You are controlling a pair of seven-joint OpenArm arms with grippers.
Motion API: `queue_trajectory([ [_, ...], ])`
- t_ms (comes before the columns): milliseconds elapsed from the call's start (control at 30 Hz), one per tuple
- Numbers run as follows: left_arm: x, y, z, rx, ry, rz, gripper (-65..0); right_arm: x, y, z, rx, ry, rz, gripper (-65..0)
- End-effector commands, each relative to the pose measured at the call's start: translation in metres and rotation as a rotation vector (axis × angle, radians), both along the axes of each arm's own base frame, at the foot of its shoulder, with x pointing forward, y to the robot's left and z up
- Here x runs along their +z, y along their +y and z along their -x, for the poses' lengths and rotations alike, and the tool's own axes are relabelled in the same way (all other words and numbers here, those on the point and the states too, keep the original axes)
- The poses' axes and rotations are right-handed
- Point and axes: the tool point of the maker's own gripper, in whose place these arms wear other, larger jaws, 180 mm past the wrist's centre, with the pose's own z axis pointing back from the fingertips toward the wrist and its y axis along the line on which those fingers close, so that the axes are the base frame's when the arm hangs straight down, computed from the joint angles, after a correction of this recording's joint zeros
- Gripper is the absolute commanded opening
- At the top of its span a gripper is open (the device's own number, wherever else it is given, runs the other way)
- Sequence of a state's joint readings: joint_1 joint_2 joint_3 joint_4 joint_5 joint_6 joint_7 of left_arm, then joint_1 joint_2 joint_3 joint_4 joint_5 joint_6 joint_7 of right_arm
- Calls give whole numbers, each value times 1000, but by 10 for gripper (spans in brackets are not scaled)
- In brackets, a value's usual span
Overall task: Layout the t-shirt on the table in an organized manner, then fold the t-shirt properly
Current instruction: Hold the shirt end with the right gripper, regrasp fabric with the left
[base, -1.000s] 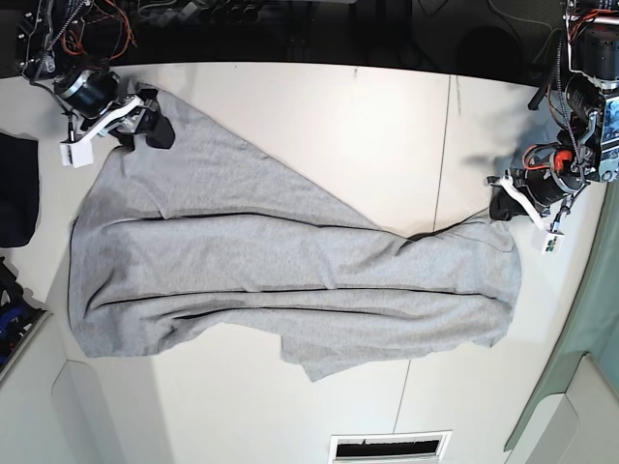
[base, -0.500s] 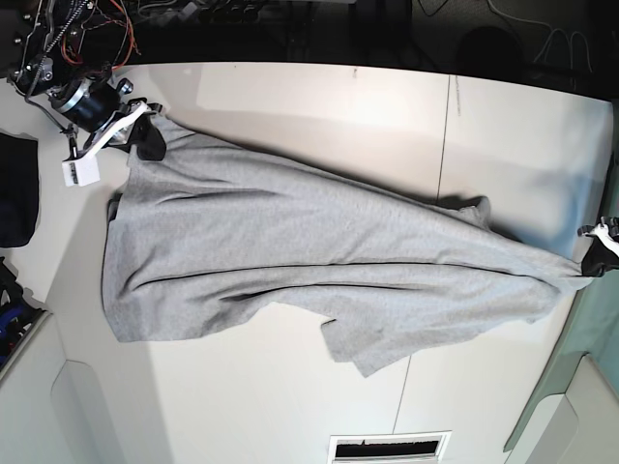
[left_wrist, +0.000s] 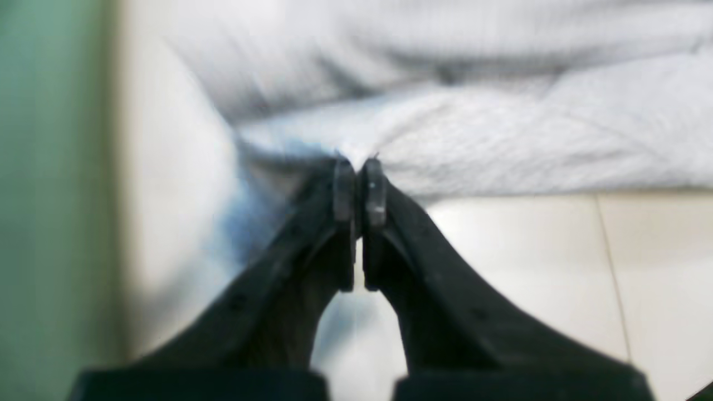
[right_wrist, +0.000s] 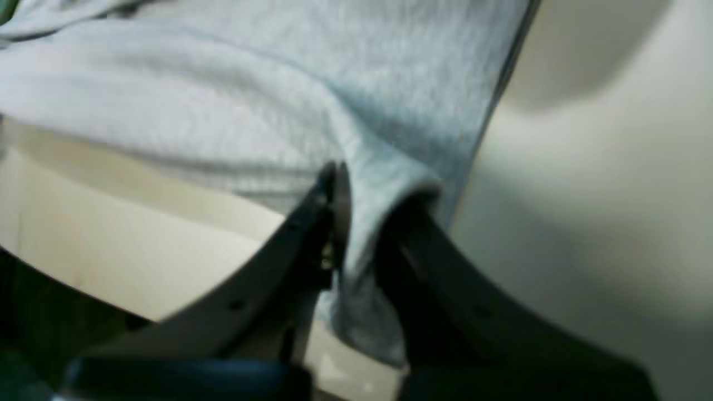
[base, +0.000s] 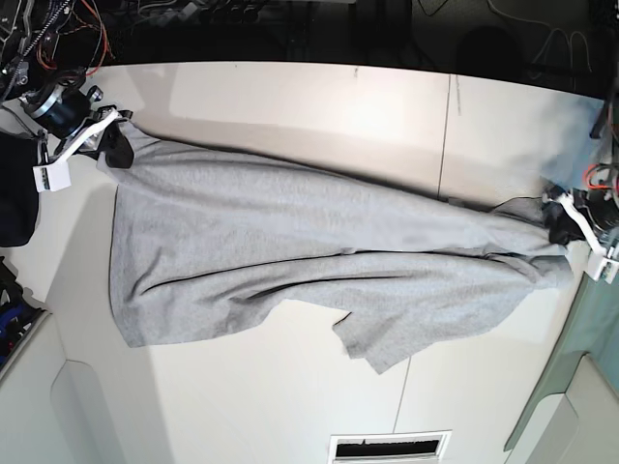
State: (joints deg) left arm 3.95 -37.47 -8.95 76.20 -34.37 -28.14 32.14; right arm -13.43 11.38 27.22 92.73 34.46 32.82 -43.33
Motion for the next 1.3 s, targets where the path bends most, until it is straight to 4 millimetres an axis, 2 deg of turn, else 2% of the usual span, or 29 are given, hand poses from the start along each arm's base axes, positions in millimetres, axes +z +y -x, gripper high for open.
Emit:
queue_trajectory([
  [0,12,4,-12,-4,-63,-14,-650,11,-6,-13,-16,-55,-4,-650],
  [100,-5,-5,-11,-17,-74,-26,-650,3,-8,-13,-38,-48,-21,-650],
  [167,-8,-3,-13,22,-79,-32,-650,-1,-8,-11,-42,-36,-27,-650],
  [200,-6,1,-15,50,-86,-39,-630,-1,-8,-11,-43,-35,-29,-650],
  [300,12,5,-36,77,-140,-45,-573,2,-7,-14,-47,-49,-48,-650],
  [500,67,-1,-90,85,-290,-13,-589,4,-7,-17,-48,-56,-50,-650],
  [567,74,-7,-99,86,-308,2,-625,4,-6,-16,-48,-54,-50,-650],
  [633,74,-13,-104,88,-313,21,-626,3,-6,-16,-45,-49,-50,-650],
  [733,61,-20,-103,90,-286,46,-604,3,-6,-16,-46,-49,-50,-650],
  [767,55,-23,-101,83,-273,51,-560,3,-6,-16,-46,-49,-50,-650],
  [867,41,-37,-92,19,-204,68,-375,3,-6,-16,-46,-48,-50,-650],
  [900,34,-39,-87,14,-151,77,-338,3,-6,-16,-45,-48,-50,-650],
  [1000,22,-43,-72,17,-25,120,-330,1,-6,-14,-39,-34,-49,-650],
  [1067,24,-36,-65,48,-36,167,-330,1,-6,-14,-40,-35,-49,-650],
  [1167,27,-12,-54,136,-70,214,-330,1,-6,-14,-40,-34,-49,-650],
  [1267,21,9,-34,207,-65,228,-330,1,-6,-14,-40,-36,-49,-650],
])
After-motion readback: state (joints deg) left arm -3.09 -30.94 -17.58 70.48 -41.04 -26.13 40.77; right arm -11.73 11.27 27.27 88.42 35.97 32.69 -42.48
